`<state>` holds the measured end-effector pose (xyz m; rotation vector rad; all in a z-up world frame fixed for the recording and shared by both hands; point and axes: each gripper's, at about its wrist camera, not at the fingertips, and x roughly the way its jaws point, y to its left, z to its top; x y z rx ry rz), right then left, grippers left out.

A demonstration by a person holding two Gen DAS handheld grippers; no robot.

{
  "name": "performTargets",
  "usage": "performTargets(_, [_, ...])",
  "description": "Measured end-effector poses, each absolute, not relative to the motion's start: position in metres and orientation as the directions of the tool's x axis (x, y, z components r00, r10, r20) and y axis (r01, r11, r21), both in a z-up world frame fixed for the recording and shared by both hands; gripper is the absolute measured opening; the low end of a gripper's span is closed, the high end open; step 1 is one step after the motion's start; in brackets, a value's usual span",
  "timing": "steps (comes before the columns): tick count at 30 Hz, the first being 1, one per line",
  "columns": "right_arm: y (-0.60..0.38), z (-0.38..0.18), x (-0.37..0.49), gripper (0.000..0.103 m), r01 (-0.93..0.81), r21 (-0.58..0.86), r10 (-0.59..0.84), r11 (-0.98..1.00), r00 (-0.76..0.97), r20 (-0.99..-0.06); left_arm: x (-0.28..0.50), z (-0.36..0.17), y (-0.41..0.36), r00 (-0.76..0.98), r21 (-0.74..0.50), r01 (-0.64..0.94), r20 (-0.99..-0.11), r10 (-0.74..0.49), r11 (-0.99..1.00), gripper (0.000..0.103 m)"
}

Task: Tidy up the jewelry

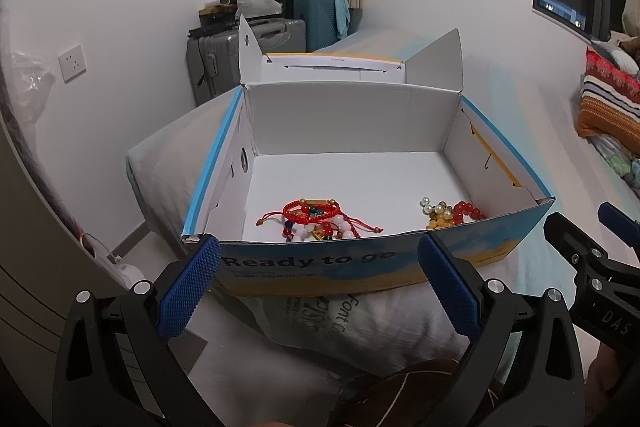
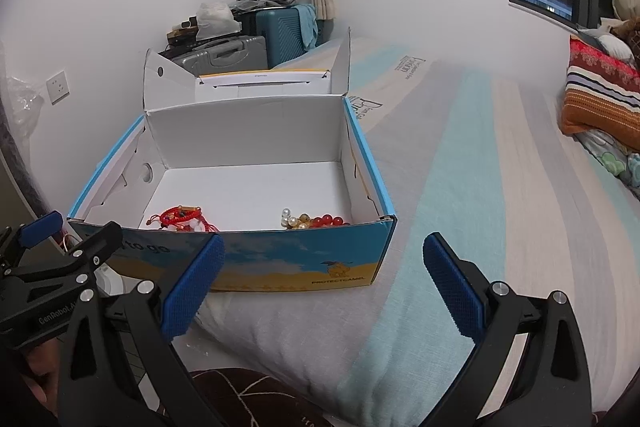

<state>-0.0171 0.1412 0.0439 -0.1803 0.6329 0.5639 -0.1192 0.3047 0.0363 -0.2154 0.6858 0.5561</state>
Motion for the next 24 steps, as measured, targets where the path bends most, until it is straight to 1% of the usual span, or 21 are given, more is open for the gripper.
performTargets(8, [0.1415,0.044,-0.0168,0.095,-0.55,0.01,0.443,0.835,0.662,-0.605,-0.1182,0.0372,0.3032,0.636,-0.004,-0.546,-0.654,0.411,0.838,0.097])
performTargets(12, [0.1419,0.0441,-0.0169,0.095,-0.55,0.009,0.442,0.835,0.662,-0.605,-0.117,0.0381,0.302,0.629,0.013,-0.554,-0.649,0.429,0.833,0.097])
performTargets(24, [0.1424,0.0445,-0.0175,0.095,-0.549,0.012,0.443,0.836,0.661,-0.606,-0.1175,0.0418,0.2971,0.649,0.009,-0.526,-0.643,0.408,0.851,0.097])
